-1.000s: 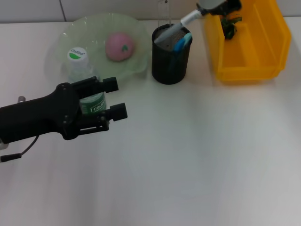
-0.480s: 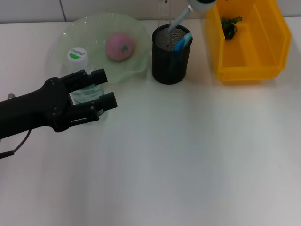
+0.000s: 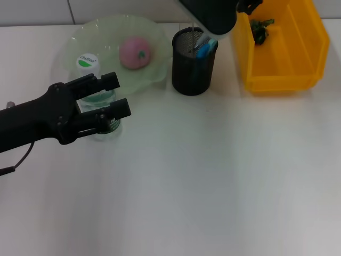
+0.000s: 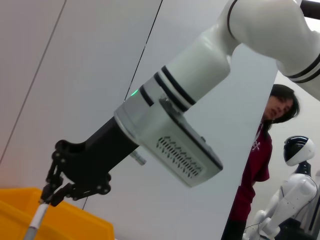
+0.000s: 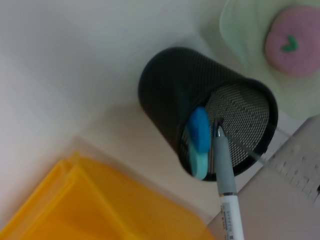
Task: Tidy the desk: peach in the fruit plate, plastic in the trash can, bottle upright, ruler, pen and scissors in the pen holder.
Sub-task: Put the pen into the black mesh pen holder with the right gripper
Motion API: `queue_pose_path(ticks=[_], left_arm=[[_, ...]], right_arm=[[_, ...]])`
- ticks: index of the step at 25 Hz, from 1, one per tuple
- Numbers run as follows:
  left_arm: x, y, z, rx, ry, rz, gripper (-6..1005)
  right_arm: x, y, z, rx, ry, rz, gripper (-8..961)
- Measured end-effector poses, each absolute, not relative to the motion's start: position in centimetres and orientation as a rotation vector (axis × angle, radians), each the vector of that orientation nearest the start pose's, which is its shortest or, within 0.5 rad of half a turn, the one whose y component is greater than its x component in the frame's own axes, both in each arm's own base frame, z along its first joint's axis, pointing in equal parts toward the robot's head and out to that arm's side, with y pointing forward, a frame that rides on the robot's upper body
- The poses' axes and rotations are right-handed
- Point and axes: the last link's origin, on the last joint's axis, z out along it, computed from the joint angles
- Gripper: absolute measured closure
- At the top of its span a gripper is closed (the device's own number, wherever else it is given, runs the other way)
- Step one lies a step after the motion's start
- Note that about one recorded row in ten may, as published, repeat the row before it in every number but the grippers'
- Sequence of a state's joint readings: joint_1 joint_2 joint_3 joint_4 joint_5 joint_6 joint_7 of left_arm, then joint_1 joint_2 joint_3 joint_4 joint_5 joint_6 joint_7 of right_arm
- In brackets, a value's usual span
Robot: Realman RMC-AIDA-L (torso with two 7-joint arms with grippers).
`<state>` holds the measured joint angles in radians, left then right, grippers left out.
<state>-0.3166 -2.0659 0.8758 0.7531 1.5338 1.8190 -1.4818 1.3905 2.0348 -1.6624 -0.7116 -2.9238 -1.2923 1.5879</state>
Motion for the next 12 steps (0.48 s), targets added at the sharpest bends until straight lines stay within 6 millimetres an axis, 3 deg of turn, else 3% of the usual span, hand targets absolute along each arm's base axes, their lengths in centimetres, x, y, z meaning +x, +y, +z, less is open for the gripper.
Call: queue_pose_path(ticks=[6,11,12], left_arm=[[-24.8,27.4,3.4,-2.643,-0.648,-1.261,201],[-25.1,27.1,3.4,-2.638,-0.659,-1.261,201],[-25.1,27.1,3.4,-2.638,-0.659,-1.261,201]], right_arm=[[2.1,46.0,-4.8,-2.250,-1.269,-1.403,809],[1.9,45.7,-5.1,-2.259,-1.255,-1.373,799],[1.9,45.7,-5.1,-2.262,-1.245,-1.365,754]])
